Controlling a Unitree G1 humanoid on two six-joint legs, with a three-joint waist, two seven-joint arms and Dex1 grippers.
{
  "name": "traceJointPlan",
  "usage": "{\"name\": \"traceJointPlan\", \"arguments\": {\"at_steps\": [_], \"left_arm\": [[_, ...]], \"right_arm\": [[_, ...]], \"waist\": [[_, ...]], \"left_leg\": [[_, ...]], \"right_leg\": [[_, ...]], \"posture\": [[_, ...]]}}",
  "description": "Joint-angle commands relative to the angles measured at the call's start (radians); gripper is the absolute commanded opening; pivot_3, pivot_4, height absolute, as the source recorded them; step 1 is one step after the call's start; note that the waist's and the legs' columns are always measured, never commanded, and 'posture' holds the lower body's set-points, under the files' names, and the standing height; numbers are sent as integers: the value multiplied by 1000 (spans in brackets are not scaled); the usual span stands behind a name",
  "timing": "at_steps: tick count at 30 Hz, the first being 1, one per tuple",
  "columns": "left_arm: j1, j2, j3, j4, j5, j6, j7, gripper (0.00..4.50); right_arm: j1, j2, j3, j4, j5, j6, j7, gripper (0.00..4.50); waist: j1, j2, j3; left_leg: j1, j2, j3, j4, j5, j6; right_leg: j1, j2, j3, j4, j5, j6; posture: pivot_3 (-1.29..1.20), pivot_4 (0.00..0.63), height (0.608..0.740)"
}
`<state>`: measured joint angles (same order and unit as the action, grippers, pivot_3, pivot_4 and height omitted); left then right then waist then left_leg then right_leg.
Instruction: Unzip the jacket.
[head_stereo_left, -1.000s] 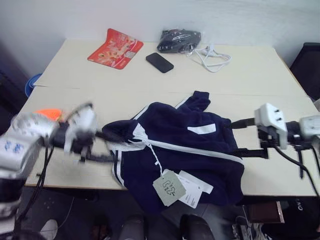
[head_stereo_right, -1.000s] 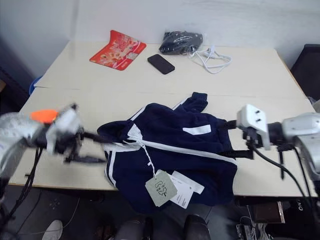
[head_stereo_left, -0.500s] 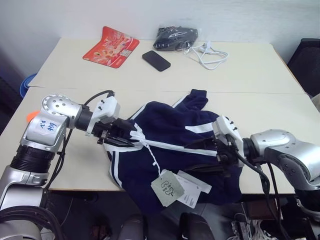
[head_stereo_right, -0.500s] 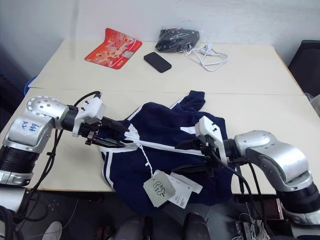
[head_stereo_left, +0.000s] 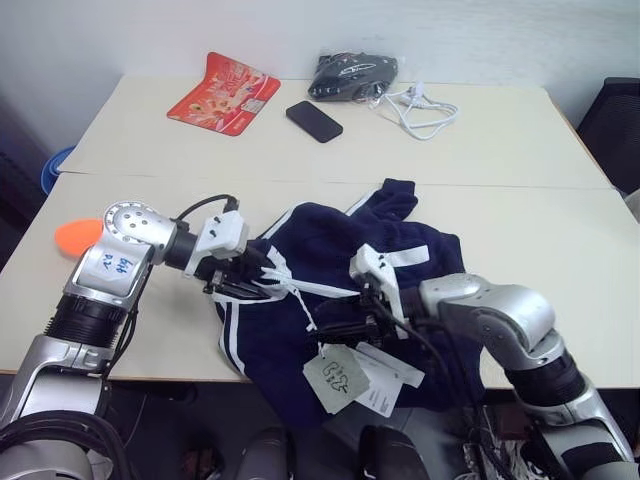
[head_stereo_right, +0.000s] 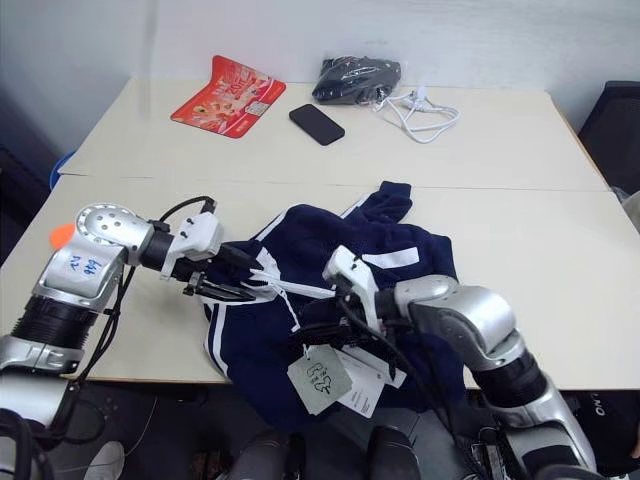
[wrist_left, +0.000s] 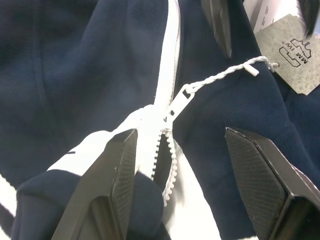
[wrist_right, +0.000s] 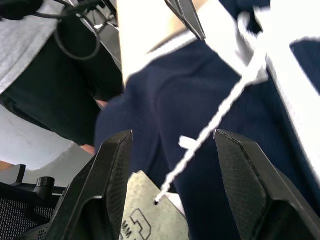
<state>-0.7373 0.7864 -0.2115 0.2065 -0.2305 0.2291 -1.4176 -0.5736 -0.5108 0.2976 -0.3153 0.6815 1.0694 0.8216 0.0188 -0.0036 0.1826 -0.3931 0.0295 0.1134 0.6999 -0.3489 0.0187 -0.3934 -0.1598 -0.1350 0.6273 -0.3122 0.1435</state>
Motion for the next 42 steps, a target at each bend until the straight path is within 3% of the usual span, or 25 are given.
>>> {"name": "traceJointPlan", "arguments": {"at_steps": [1,7,11,16,22,31,42], "left_arm": [[-5,-3,22,-21,5,-16,11,2912],[-15,-18,19,3,17,-41,23,2912],[-35,-50,9,54,40,-72,37,2912],[-40,-81,-15,107,81,-127,24,2912],[-21,-119,-56,232,160,-273,36,2912],[-112,-204,-90,593,306,-589,174,2912],[-115,-230,-99,716,315,-660,179,2912]], "right_arm": [[-10,26,21,19,-28,-9,-16,2687],[-24,78,18,69,-45,-3,-21,2687],[-25,87,29,67,-47,-2,-2,1808],[-22,89,7,52,-19,31,14,83],[-40,64,-25,62,-7,46,39,34],[-95,46,-61,107,4,66,64,34],[-113,-41,-107,126,30,106,118,34]], "waist": [[-2,0,0],[-17,0,0],[-23,0,0],[-23,0,0],[-23,0,0],[-18,-5,-5],[-18,-5,-10]], "left_leg": [[0,0,0,0,0,0],[0,0,0,0,0,0],[0,0,0,-1,0,0],[0,0,0,-1,0,0],[0,0,0,-1,0,0],[3,0,0,0,0,0],[5,0,0,0,0,1]], "right_leg": [[0,0,0,0,0,0],[0,0,0,0,0,0],[0,0,0,0,0,0],[0,0,0,0,0,0],[0,0,0,0,0,0],[3,0,0,1,0,0],[4,-1,0,2,0,0]], "posture": [[0,150,740],[0,150,740],[0,150,740],[0,150,740],[0,150,740],[0,150,740],[0,150,740]]}}
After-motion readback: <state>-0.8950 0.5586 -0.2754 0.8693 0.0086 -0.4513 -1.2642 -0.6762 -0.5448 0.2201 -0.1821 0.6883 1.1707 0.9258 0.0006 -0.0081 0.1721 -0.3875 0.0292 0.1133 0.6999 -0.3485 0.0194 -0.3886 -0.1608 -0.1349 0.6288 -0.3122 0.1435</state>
